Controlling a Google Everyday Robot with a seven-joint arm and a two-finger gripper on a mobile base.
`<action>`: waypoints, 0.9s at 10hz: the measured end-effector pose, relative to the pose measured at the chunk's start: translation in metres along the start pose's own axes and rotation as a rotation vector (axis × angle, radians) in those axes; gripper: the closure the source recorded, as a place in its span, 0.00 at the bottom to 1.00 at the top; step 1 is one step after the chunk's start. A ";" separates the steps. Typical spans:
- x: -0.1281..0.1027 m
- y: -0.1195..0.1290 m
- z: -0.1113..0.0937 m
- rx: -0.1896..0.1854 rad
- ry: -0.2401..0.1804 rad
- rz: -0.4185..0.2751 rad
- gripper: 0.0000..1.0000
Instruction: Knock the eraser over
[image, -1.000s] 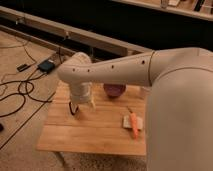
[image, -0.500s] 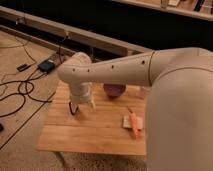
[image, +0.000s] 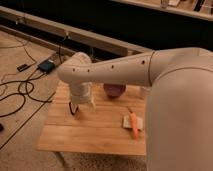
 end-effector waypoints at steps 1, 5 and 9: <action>0.000 0.000 0.000 0.000 0.000 0.000 0.35; 0.000 0.000 0.000 0.000 0.000 0.000 0.35; -0.018 -0.004 -0.001 0.001 -0.019 0.024 0.35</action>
